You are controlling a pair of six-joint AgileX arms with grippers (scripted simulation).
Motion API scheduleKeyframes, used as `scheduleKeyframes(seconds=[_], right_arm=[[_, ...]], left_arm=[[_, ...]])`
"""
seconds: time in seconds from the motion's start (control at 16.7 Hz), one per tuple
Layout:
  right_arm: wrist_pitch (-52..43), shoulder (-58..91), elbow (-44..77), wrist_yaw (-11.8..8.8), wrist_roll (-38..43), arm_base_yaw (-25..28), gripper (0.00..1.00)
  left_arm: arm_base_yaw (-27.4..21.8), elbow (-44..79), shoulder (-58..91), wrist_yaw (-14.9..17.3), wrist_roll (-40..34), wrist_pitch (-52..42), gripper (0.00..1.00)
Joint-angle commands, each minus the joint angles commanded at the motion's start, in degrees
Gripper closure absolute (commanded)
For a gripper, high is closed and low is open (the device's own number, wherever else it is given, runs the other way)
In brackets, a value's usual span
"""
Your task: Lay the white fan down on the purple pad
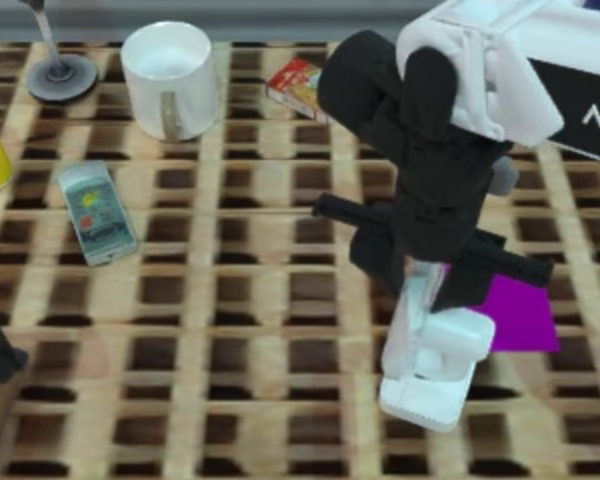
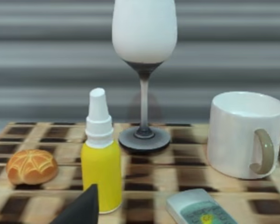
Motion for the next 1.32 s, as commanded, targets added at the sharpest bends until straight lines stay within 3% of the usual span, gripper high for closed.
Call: scheduleKeyframes(seconds=[0.54, 0.9, 1.08, 1.32], right_arm=[[-10.94, -0.21, 11.02, 0.02, -0.02, 0.35, 1.00], [-11.32, -0.19, 11.30, 0.00, -0.57, 0.04, 1.00], [-11.90, 0.34, 10.93, -0.02, -5.90, -0.63, 1.00], [-12.64, 0.82, 10.19, -0.10, -21.32, -2.65, 1.00]], left_arm=[[0.00, 0.00, 0.00, 0.00, 0.00, 0.00, 0.00], [0.00, 0.00, 0.00, 0.00, 0.00, 0.00, 0.00], [0.00, 0.00, 0.00, 0.00, 0.00, 0.00, 0.00], [0.00, 0.00, 0.00, 0.00, 0.00, 0.00, 0.00]])
